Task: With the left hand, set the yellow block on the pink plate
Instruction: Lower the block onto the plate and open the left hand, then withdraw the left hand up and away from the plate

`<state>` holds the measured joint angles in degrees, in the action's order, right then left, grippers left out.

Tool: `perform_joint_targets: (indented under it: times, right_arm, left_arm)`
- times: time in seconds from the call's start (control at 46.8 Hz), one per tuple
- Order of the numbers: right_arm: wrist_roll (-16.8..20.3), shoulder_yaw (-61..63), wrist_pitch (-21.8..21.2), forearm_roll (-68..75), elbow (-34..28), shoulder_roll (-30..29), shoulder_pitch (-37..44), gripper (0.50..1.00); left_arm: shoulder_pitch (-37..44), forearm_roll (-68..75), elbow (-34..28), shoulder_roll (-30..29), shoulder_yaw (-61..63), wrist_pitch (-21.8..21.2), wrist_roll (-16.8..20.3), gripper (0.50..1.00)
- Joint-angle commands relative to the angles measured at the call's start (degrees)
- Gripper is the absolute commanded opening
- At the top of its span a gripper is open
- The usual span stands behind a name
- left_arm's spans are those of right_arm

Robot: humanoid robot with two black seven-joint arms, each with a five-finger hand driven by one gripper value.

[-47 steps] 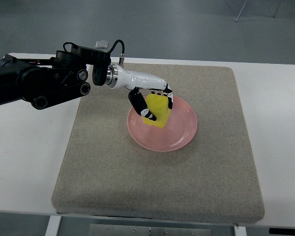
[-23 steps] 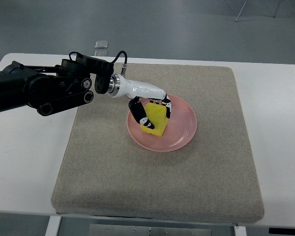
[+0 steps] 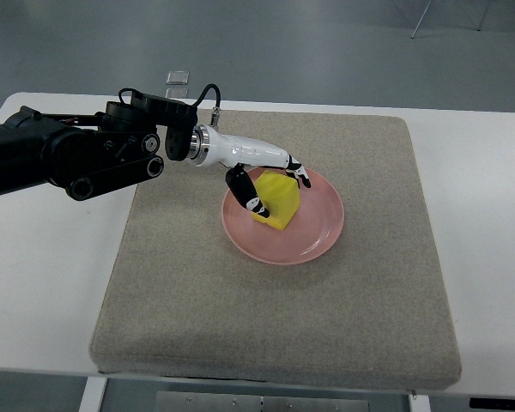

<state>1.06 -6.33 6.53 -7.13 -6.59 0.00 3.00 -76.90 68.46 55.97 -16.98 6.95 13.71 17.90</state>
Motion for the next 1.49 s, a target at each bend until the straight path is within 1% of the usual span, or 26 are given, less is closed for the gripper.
perform_joint_targets:
  times: [0.0, 0.406, 0.726, 0.897, 1.004, 1.068, 1.217, 1.324, 1.409, 1.473]
  right_arm:
    - [0.0, 0.0, 0.0, -0.1, 0.0, 0.0, 0.0, 0.924]
    - [0.0, 0.0, 0.1, -0.1, 0.0, 0.0, 0.0, 0.924]
    - [0.0, 0.0, 0.0, 0.0, 0.0, 0.0, 0.0, 0.924]
    - [0.0, 0.0, 0.0, 0.0, 0.0, 0.0, 0.0, 0.924]
    - [0.0, 0.0, 0.0, 0.0, 0.0, 0.0, 0.0, 0.924]
    - [0.0, 0.0, 0.0, -0.1, 0.0, 0.0, 0.0, 0.924]
    - [0.0, 0.0, 0.0, -0.1, 0.0, 0.0, 0.0, 0.924]
    - [0.0, 0.0, 0.0, 0.0, 0.0, 0.0, 0.0, 0.924]
    - [0.0, 0.0, 0.1, 0.0, 0.0, 0.0, 0.0, 0.924]
    - [0.0, 0.0, 0.1, 0.0, 0.0, 0.0, 0.1, 0.924]
  left_arm:
    - [0.1, -0.3, 0.0, 0.0, 0.0, 0.0, 0.0, 0.960]
    - [0.0, -0.4, -0.9, -1.0, -0.4, 0.0, -0.1, 0.964]
    - [-0.1, -0.8, -10.9, -1.4, -1.4, 0.0, -0.1, 0.964]
    - [0.1, -1.4, -18.6, -1.4, -1.4, -0.2, -0.1, 0.964]
    - [0.2, -2.8, -24.1, -1.1, -1.1, -1.7, 0.0, 0.964]
    - [0.7, -4.0, -26.3, -0.9, -1.1, -2.9, -0.1, 0.964]
    - [1.8, -6.8, -29.4, -0.7, -1.1, -6.5, -0.1, 0.964]
    - [1.8, -9.5, -31.1, -0.5, -1.1, -8.8, -0.1, 0.988]
    - [2.3, -14.4, -31.8, -0.3, -1.1, -10.0, -0.1, 0.988]
    - [2.5, -18.8, -33.4, 0.9, -1.1, -10.3, -0.2, 0.988]
